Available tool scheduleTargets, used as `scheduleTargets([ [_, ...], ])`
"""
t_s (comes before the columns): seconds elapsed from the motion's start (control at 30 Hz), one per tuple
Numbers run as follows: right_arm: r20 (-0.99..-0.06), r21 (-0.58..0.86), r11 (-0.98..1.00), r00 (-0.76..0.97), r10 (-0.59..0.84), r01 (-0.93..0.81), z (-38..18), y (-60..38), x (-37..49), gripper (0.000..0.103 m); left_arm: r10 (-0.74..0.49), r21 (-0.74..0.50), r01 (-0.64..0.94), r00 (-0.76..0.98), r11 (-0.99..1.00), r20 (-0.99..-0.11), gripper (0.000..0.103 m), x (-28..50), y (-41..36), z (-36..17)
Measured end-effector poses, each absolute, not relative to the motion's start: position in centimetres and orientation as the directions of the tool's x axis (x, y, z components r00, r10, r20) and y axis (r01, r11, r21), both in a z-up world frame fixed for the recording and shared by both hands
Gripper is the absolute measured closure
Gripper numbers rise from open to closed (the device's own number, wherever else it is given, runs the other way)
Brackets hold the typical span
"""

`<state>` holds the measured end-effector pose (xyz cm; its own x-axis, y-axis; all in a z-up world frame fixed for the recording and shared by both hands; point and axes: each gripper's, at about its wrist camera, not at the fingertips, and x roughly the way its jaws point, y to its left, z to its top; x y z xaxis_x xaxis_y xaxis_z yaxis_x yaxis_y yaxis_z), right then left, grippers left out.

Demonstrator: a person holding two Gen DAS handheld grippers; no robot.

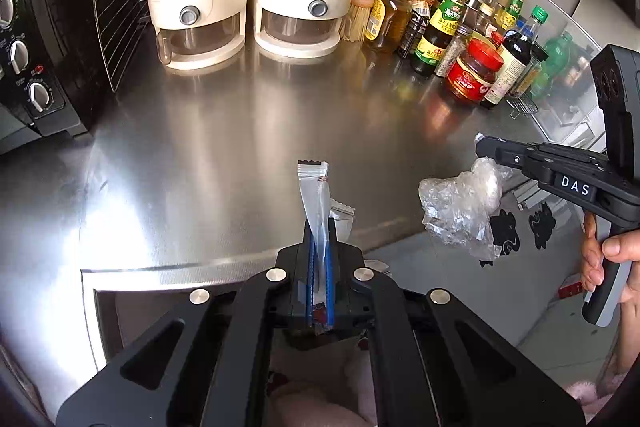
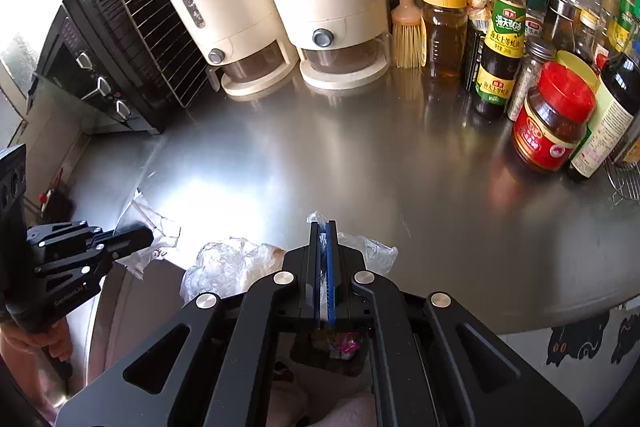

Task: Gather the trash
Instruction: 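Carry both clear plastic bags down over the floor bin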

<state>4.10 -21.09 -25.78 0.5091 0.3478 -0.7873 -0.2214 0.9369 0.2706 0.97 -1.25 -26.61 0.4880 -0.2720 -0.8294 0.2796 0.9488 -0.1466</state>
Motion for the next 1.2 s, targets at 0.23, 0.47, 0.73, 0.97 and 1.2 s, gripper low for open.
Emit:
scheduleTargets([
  [0.23,-0.813,0.295,0.93,0.454,0.364,-0.217,-28.0,-21.2,-0.5,0.099,-0.27,-0.164,0.266,0.434,0.95,-0.86,0.1,-3.1,-1.0,-29.4],
  [0.47,-0.876,0.311,0.935,0.33,0.352,-0.171,-34.3,-21.0,-3.5,0.099,-0.269,-0.201,0.232,0.314,0.952,-0.911,0.1,-5.2,-1.0,-35.3],
  [0.73,-0.927,0.277,0.954,0.227,0.297,-0.118,-41.6,-20.2,-4.3,0.099,-0.273,-0.232,0.205,0.203,0.951,-0.94,0.1,-5.4,-1.3,-42.3],
  [0.97,-0.947,0.271,0.96,0.157,0.279,-0.071,-48.4,-19.3,-4.3,0.099,-0.298,-0.277,0.162,0.123,0.947,-0.947,0.1,-4.5,-1.6,-49.5],
  [1.2,-0.95,0.291,0.957,0.118,0.291,-0.012,-54.3,-18.8,-3.7,0.099,-0.308,-0.297,0.134,0.069,0.946,-0.949,0.1,-2.3,-2.1,-55.1],
])
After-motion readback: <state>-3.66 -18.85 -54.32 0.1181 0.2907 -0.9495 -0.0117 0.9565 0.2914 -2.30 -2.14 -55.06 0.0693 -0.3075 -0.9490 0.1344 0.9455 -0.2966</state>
